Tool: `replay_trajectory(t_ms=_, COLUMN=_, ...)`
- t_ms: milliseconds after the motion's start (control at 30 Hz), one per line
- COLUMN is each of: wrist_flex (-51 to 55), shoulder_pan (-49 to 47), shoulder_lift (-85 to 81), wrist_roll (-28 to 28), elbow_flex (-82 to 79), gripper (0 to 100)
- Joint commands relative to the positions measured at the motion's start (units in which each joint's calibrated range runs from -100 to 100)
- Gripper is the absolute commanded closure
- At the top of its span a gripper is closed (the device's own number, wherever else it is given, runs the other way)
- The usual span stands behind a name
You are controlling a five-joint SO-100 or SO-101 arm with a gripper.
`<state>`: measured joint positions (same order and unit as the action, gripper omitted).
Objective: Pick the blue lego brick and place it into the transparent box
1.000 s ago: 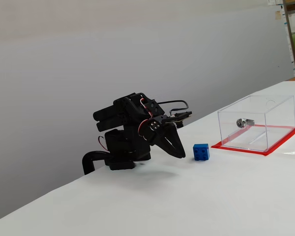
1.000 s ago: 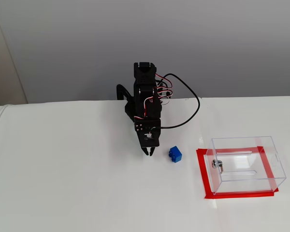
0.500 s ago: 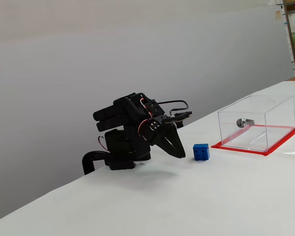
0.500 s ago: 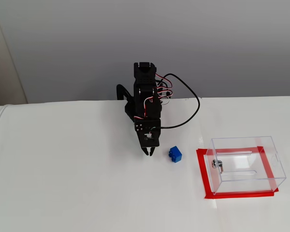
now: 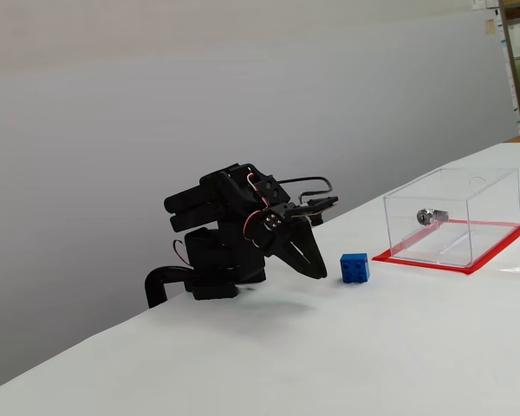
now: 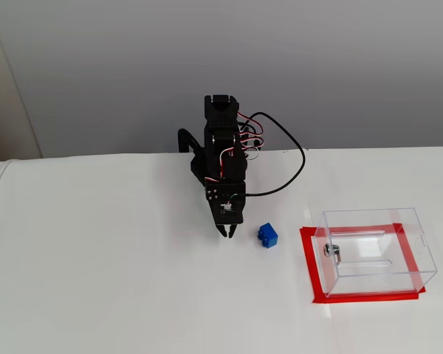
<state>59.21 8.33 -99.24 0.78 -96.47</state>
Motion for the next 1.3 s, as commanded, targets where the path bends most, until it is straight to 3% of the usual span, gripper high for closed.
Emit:
replay_trajectory(t_ms=0, wrist_flex=-0.73, shoulder_pan=0.43, shoulder_lift=-0.51, wrist_roll=-0.10, elbow_flex=-0.19, gripper=99)
replay_trajectory(t_ms=300, wrist_flex=-0.73, shoulder_pan=0.80, shoulder_lift=-0.51, wrist_roll=-0.16, elbow_flex=-0.28, gripper=98)
replay_trajectory(t_ms=967, wrist_flex=-0.73, shoulder_pan=29.41, shoulder_lift=-0.51, wrist_roll=-0.26, elbow_flex=-0.28, gripper=99)
replay_trajectory(t_ms=1267, wrist_flex=-9.17, shoulder_pan=39.54, shoulder_lift=-0.42, wrist_roll=-0.21, elbow_flex=-0.46, gripper=99)
